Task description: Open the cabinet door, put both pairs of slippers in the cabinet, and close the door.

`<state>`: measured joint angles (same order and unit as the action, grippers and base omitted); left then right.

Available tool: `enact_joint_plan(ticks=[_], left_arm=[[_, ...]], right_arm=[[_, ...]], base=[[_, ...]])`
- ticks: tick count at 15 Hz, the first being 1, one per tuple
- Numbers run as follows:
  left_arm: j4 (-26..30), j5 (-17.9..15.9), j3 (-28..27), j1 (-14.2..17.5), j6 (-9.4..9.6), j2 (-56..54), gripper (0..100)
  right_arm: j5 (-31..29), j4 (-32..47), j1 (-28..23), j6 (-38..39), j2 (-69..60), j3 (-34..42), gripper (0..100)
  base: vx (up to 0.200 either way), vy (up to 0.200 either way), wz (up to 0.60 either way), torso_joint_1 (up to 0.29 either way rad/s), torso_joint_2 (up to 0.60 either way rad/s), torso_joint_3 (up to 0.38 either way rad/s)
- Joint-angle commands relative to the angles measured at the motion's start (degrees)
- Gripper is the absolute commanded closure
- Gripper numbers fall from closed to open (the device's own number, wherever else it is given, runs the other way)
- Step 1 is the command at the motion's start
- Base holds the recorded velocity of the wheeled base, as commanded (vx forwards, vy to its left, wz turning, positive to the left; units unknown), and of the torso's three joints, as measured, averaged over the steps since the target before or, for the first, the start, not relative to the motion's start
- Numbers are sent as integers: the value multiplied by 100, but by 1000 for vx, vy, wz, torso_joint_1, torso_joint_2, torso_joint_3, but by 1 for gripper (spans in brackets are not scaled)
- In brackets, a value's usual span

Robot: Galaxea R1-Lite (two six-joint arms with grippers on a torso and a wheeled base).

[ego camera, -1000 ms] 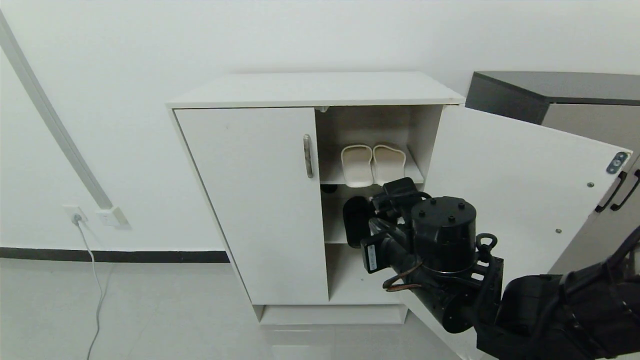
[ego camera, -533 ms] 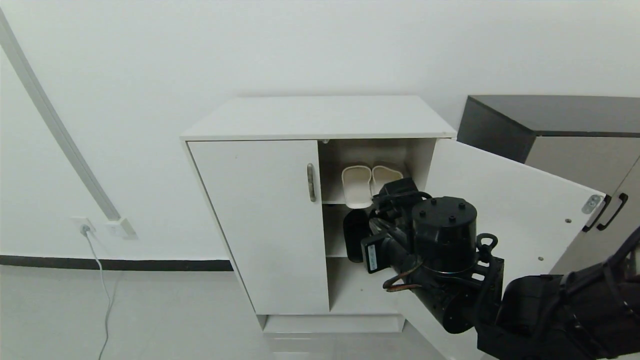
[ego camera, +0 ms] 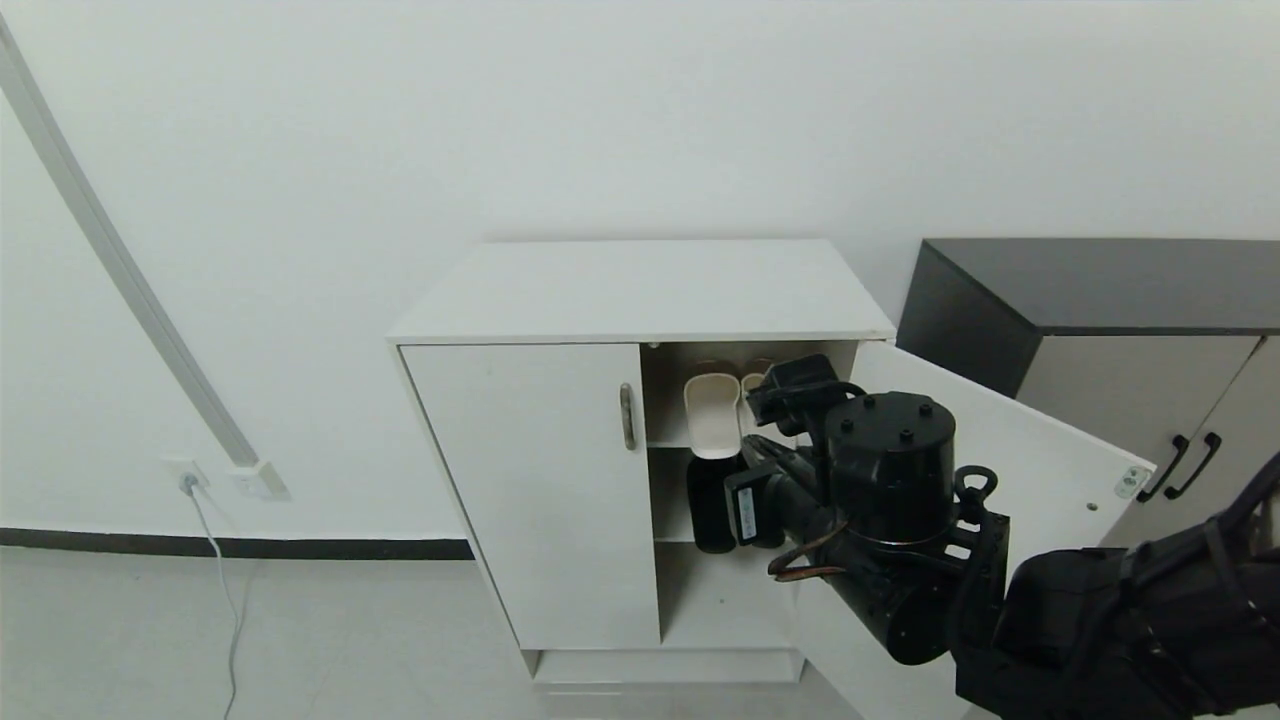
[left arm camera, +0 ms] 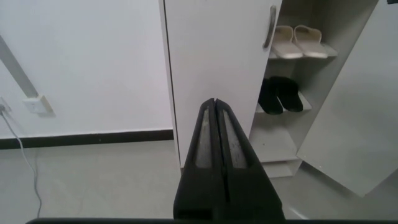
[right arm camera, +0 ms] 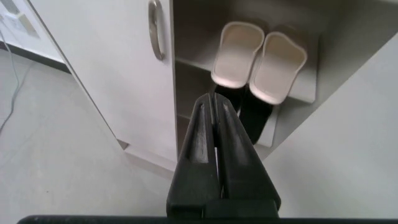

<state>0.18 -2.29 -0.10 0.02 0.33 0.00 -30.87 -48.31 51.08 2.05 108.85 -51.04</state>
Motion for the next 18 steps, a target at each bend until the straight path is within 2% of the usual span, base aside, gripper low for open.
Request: enact_joint_plan(ticks=[1, 11, 18], left_arm=[[-1, 1, 1, 6, 2, 9, 100], [-1, 1, 1, 6, 2, 9, 100], [-1, 1, 1, 6, 2, 9, 100]], right_arm=[[2, -3, -1, 6, -4, 7, 100], [2, -3, -10, -3, 13, 7, 100], [28, -12, -124, -3, 22, 68, 100]], base=[[0, 0, 0, 222, -535, -315], [0, 0, 0, 246, -565, -323], [0, 0, 0, 179, -392, -212]])
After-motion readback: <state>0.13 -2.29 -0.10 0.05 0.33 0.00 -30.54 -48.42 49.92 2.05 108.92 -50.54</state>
